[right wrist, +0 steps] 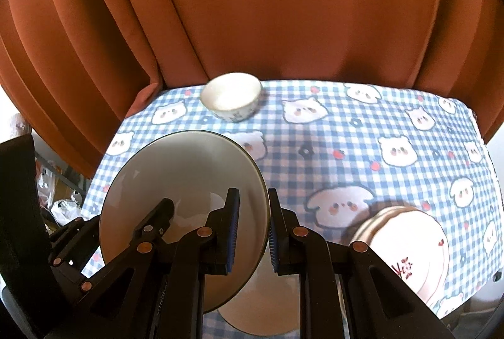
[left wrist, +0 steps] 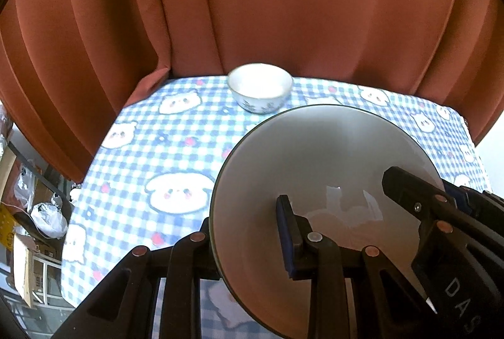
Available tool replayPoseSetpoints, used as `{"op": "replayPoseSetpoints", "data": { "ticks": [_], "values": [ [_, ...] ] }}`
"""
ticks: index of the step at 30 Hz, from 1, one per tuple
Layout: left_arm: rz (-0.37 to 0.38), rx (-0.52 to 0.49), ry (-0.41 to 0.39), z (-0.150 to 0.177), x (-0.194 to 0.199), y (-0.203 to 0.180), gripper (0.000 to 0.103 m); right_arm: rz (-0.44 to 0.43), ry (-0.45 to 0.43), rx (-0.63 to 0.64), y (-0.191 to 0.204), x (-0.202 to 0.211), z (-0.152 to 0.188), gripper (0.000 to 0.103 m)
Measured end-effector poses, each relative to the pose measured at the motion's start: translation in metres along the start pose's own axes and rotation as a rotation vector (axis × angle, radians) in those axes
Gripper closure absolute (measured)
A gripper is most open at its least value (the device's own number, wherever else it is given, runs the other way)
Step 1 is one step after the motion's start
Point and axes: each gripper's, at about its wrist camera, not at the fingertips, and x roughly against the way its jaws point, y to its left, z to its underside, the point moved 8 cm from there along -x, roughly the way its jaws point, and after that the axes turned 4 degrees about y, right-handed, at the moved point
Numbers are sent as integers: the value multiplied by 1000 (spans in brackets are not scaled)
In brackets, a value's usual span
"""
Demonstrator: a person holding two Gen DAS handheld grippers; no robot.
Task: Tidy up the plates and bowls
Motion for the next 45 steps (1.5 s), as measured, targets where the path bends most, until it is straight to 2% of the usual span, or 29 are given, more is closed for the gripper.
{"op": "replayPoseSetpoints", "data": {
  "ticks": [9,19,32,41,42,45],
  "values": [
    [23,-23,45,35,-18,-35,77,25,43,-15,-42,-7,41,83],
    [-2,-42,85,59,-38,-42,77,12,98,-11,-51,-33,71,83],
    [-11,-72,130,74,-59,-46,76,51,147,-1,-58,-58,91,83],
    [0,-71,131,76,-61,-48,74,65,121,-7,-58,-57,95,83],
    [-2,-69,132,77,-61,-47,73,64,119,-10,-57,-56,95,80],
    [1,-56,139,79,-63,-47,72,60,114,-16,-56,-56,96,80]
  ]
}}
